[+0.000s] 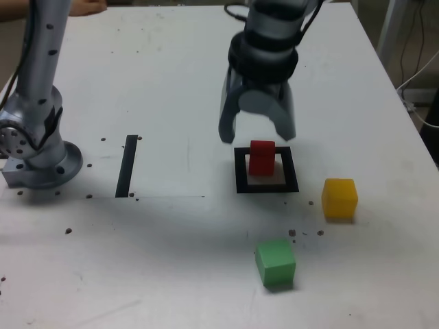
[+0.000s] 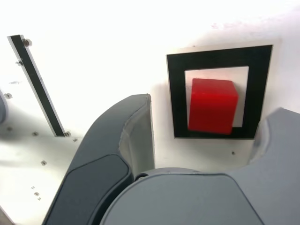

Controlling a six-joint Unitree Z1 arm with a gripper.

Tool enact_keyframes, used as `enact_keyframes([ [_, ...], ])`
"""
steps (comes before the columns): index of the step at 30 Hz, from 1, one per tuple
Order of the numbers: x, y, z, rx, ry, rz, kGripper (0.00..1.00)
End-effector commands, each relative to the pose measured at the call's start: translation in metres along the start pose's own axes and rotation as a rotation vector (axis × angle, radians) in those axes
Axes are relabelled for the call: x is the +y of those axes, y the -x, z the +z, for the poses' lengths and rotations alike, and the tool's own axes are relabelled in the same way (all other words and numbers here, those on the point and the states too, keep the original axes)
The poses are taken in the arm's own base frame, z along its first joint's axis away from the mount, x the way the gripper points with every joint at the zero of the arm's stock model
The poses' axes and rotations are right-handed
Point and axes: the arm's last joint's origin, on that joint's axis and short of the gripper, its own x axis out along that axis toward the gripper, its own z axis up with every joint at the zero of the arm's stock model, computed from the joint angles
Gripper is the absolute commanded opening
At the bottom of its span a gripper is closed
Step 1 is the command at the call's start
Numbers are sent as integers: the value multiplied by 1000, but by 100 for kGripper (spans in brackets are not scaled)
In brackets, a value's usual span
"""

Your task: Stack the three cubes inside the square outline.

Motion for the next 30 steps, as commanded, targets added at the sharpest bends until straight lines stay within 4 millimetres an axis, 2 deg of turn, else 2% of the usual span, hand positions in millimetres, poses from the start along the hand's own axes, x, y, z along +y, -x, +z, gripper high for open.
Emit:
enact_keyframes([
  [1,-5,12,0,-28,-8,-15,100],
  [4,-17,23,2,-66,-22,-18,100],
  [7,-38,35,4,-111,-24,-2,99],
  [11,-57,40,7,-136,-7,-2,99],
  [23,-79,37,47,-150,-32,-17,97],
  [30,-78,18,69,-114,-48,-18,95],
])
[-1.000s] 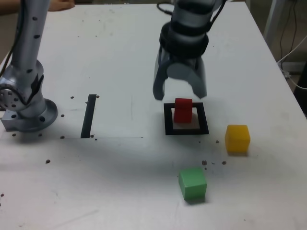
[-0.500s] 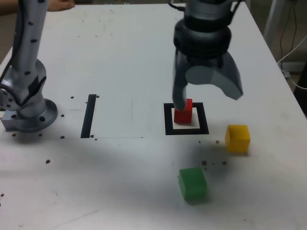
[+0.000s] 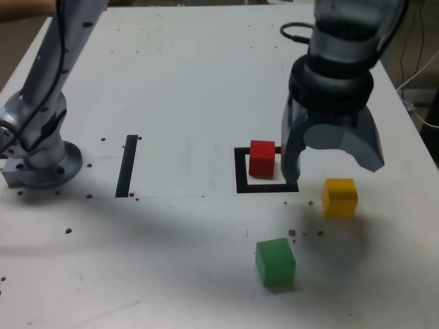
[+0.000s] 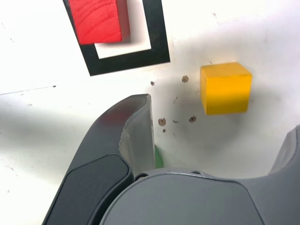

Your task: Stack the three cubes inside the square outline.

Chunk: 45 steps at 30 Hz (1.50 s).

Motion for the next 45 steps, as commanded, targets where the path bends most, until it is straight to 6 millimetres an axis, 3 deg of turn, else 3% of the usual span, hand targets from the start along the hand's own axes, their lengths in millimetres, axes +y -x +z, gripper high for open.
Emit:
enact_keyframes([
  [1,4,-12,7,26,1,-6,94],
  [9,10,-31,19,54,-3,-5,91],
  [35,5,-51,42,26,-5,-28,80],
  [39,4,-51,43,18,-4,-28,74],
  [45,4,-51,44,9,4,-31,56],
])
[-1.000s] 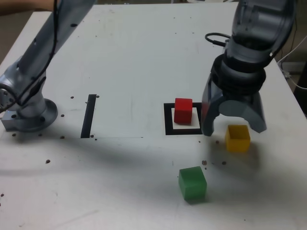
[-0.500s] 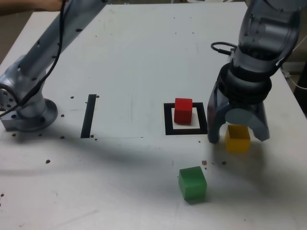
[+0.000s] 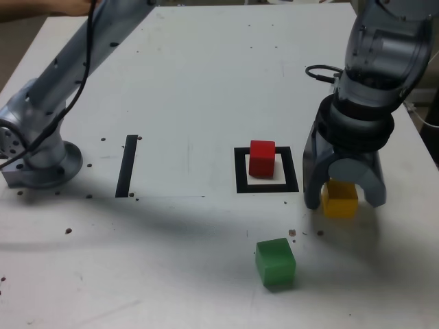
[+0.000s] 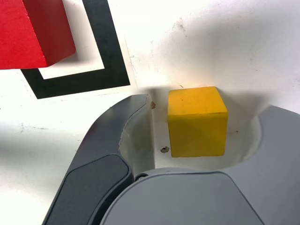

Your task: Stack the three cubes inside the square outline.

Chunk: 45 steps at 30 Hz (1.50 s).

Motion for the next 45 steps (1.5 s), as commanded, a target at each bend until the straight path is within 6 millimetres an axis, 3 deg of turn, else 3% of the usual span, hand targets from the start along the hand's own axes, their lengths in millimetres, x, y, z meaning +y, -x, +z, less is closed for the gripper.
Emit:
enact_keyframes([
  [1,0,-2,3,-8,6,-5,54],
  [9,-1,-8,4,-20,11,-15,50],
  [16,-1,-7,5,-49,11,-18,21],
  [18,-1,-7,6,-60,11,-18,17],
  [29,0,2,-1,-77,11,-16,17],
  [32,3,18,-11,-89,10,-2,17],
  [38,23,60,-54,-99,-1,30,17],
  [45,48,81,-101,-65,-24,36,17],
])
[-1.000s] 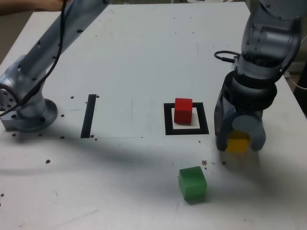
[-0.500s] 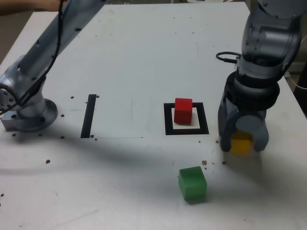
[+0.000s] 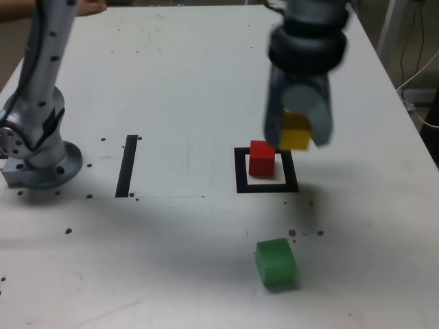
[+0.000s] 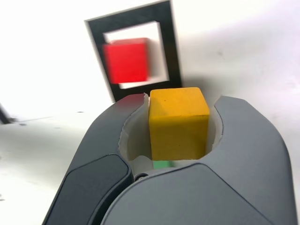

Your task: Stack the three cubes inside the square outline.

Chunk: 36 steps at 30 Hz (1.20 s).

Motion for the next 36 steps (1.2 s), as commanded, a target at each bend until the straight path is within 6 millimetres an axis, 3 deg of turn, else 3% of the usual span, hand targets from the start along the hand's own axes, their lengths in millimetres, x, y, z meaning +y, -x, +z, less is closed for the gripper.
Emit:
enact_keyframes([
  [1,6,7,-13,6,-7,3,17],
  [5,12,8,-30,44,-23,3,17],
  [9,15,-3,-37,93,-21,-9,17],
  [23,21,-36,-24,120,5,-25,19],
  [36,27,-48,-21,105,8,-39,20],
])
